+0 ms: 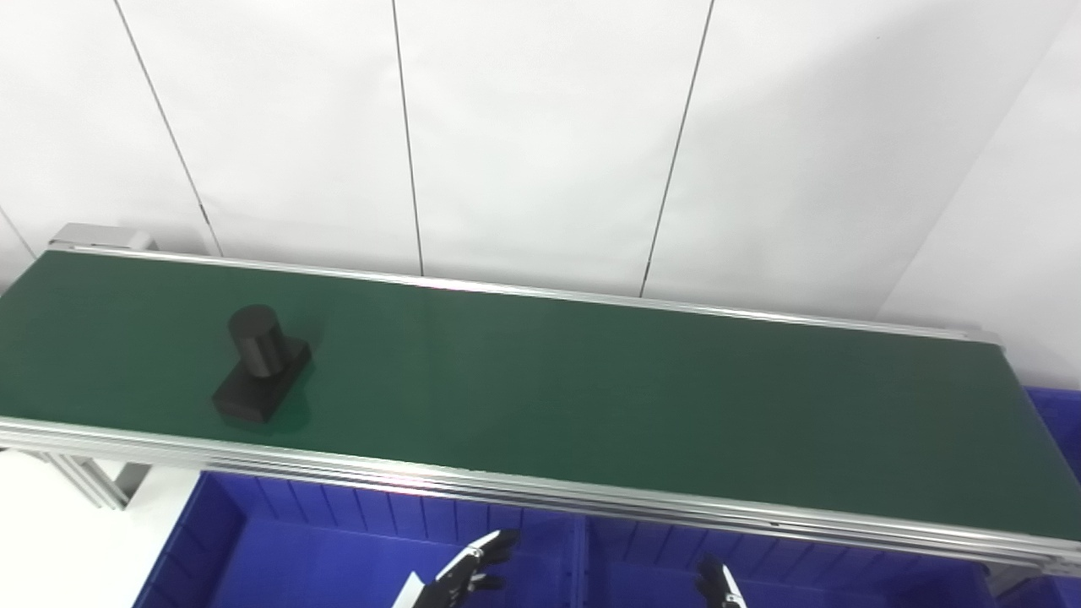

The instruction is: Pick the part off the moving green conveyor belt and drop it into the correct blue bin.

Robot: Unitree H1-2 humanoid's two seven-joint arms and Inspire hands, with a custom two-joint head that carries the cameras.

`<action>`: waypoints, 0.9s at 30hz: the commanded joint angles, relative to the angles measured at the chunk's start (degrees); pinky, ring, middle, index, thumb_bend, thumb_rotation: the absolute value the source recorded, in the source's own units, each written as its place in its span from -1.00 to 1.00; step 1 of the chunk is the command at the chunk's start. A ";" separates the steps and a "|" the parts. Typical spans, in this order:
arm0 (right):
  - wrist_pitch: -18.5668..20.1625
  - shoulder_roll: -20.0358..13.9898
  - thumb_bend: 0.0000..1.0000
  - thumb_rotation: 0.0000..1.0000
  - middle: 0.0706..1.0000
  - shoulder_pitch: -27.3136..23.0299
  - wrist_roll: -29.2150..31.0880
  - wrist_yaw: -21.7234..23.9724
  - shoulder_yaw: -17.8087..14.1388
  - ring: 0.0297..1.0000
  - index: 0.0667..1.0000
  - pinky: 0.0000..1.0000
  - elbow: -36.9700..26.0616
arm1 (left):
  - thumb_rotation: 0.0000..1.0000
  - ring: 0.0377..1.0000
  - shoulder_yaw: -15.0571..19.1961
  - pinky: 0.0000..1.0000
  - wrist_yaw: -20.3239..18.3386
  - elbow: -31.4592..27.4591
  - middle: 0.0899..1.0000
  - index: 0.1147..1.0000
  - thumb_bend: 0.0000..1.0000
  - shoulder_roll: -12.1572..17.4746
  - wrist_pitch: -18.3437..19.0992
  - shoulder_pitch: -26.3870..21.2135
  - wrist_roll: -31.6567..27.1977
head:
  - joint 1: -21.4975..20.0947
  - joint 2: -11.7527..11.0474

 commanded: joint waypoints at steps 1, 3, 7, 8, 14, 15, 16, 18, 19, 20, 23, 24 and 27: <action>-1.49 -0.46 0.89 0.93 0.90 -0.29 0.68 0.74 -0.79 0.88 0.94 0.90 -0.63 | 0.96 0.74 -0.53 0.54 1.76 -0.38 0.78 0.69 0.49 -0.11 -1.91 -1.29 0.92 | 0.14 0.04; -1.49 -0.55 0.91 0.94 0.91 -0.35 0.85 1.08 -1.05 0.90 0.94 0.91 -0.45 | 0.93 0.74 -0.80 0.53 1.93 -0.11 0.78 0.69 0.49 -0.27 -1.91 -1.47 0.76 | 0.85 -0.19; -1.49 -0.56 0.92 0.96 0.91 -0.47 0.63 1.22 -1.40 0.91 0.97 0.93 0.01 | 0.88 0.72 -1.21 0.49 2.33 0.36 0.77 0.66 0.48 -0.55 -1.91 -1.82 0.21 | 1.23 -0.43; -1.49 -0.56 0.93 0.98 0.90 -0.51 0.32 0.99 -1.35 0.91 0.97 0.93 0.12 | 0.88 0.71 -1.40 0.49 2.73 0.46 0.76 0.65 0.46 -0.52 -1.91 -1.96 0.38 | 1.07 -0.46; -1.49 -0.34 0.93 0.97 0.89 -0.64 0.46 1.21 -1.39 0.91 0.96 0.94 0.36 | 0.88 0.71 -1.79 0.47 3.76 0.58 0.75 0.63 0.47 -0.30 -1.91 -2.09 0.62 | -0.19 -0.36; -1.49 -0.33 0.92 0.97 0.90 -0.68 0.53 1.28 -1.36 0.91 0.96 0.94 0.37 | 0.87 0.71 -1.77 0.46 3.65 0.58 0.75 0.63 0.48 -0.27 -1.91 -2.07 0.42 | -0.59 -0.34; -1.49 -0.35 0.90 0.96 0.90 -0.74 0.47 1.19 -1.29 0.91 0.96 0.93 0.40 | 0.87 0.71 -1.71 0.46 3.46 0.57 0.75 0.64 0.47 -0.24 -1.91 -2.05 0.22 | -0.63 -0.35; -1.49 -0.38 0.89 0.95 0.90 -0.83 0.34 0.98 -1.20 0.91 0.95 0.92 0.52 | 0.86 0.72 -1.35 0.48 2.56 0.67 0.76 0.65 0.50 -0.36 -1.91 -1.98 -0.57 | -0.78 -0.37; -1.49 -0.40 0.88 0.95 0.89 -0.87 0.24 0.81 -1.16 0.90 0.95 0.91 0.60 | 0.86 0.72 -1.26 0.48 2.43 0.75 0.77 0.66 0.53 -0.41 -1.91 -1.99 -0.64 | -0.80 -0.45; -1.49 -0.42 0.88 0.95 0.89 -0.88 0.21 0.73 -1.14 0.89 0.94 0.90 0.63 | 0.87 0.72 -1.24 0.48 2.48 0.82 0.77 0.66 0.55 -0.45 -1.91 -2.03 -0.58 | -0.80 -0.45; -1.49 -0.53 0.87 0.94 0.89 -0.70 0.18 0.77 -1.15 0.89 0.94 0.90 0.24 | 0.88 0.71 -1.35 0.47 2.54 0.88 0.77 0.67 0.56 -0.45 -1.91 -2.11 -0.50 | -0.77 -0.49; -1.49 -0.63 0.89 0.95 0.89 -0.51 0.08 0.79 -1.11 0.89 0.94 0.89 -0.36 | 0.87 0.71 -1.36 0.48 2.36 0.86 0.78 0.67 0.54 -0.43 -1.91 -2.08 -0.65 | -0.72 -0.50; -1.49 -0.99 0.97 0.95 0.88 0.61 -0.21 1.04 -0.97 0.88 0.93 0.88 -3.81 | 0.86 0.74 -1.19 0.53 1.56 0.74 0.79 0.69 0.53 -0.44 -1.91 -1.97 -1.25 | -0.79 -0.46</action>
